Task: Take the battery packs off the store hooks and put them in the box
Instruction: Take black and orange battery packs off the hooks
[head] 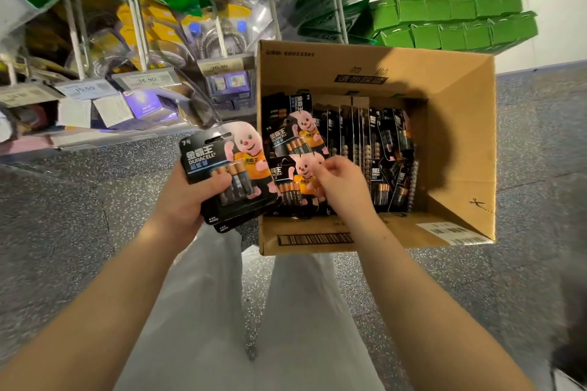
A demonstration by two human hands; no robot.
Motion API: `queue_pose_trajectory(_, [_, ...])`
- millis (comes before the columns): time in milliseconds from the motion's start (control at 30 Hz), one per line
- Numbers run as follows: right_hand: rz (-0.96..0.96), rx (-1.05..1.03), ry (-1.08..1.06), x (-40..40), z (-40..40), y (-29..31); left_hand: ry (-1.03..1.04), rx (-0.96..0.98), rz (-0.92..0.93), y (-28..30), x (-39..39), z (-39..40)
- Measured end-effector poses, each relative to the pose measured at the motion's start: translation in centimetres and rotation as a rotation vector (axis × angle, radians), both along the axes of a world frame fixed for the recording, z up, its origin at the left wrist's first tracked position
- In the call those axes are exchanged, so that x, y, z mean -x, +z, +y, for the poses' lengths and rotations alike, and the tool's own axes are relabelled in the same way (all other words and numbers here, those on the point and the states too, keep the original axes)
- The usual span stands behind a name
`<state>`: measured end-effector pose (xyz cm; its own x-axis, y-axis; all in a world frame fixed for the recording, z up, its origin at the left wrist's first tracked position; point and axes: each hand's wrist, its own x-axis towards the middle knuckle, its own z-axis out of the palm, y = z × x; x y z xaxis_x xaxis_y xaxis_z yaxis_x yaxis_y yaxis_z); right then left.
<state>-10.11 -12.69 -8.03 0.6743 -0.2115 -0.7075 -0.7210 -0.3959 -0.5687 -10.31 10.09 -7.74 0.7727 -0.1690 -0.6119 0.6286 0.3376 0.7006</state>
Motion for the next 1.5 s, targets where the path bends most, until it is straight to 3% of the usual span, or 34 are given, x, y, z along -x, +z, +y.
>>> queue_pose_trajectory(200, [0.182, 0.149, 0.103, 0.5, -0.5, -4.7, -0.01, -0.03, 0.051, -0.4, -0.1, 0.4])
queue_pose_trajectory(433, [0.065, 0.103, 0.122, 0.2, -0.3, -3.6, -0.032, -0.046, 0.017, -0.6, -0.3, 0.6])
queue_pose_trajectory(700, [-0.134, -0.174, -0.044, -0.1, -2.3, 5.7, -0.009, -0.048, 0.013, -0.5, -0.4, 0.4])
queue_pose_trajectory(800, [-0.201, -0.095, 0.043, 0.1, -1.3, 6.7, 0.006, -0.087, 0.053, -0.8, -0.3, 0.6])
queue_pose_trajectory(967, [-0.37, 0.021, -0.154, -0.6, -0.8, 7.5, 0.039, -0.124, 0.081, -0.7, -0.3, 0.2])
queue_pose_trajectory(1200, [-0.008, -0.163, 0.104, -0.9, 3.7, 6.4, 0.071, -0.105, 0.066, -0.8, -0.5, 0.0])
queue_pose_trajectory(1500, [-0.06, -0.143, 0.267, -0.9, 5.5, 5.2, -0.095, -0.132, 0.065, -0.5, -0.8, 0.7])
